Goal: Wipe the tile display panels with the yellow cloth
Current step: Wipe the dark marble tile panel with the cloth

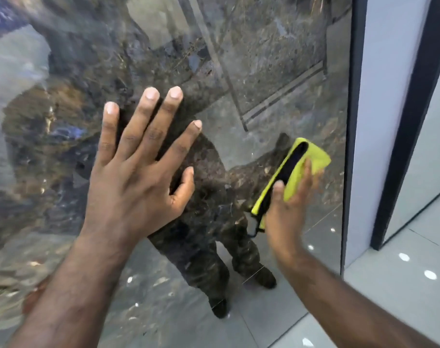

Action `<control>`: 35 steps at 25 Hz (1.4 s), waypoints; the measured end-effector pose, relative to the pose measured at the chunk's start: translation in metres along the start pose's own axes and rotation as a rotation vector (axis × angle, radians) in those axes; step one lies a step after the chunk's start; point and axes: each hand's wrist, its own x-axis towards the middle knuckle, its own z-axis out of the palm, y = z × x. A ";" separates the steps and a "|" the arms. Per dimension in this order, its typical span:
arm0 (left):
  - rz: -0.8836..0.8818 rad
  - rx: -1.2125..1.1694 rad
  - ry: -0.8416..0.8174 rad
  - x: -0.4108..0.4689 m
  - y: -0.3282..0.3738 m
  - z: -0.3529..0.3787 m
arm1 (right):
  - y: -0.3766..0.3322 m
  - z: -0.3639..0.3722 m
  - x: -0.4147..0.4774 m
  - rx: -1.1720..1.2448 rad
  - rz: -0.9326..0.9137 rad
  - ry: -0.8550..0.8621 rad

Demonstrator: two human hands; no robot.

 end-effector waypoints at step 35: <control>-0.116 0.063 0.118 -0.108 -0.071 -0.029 | -0.078 0.096 -0.122 0.003 -0.325 -0.032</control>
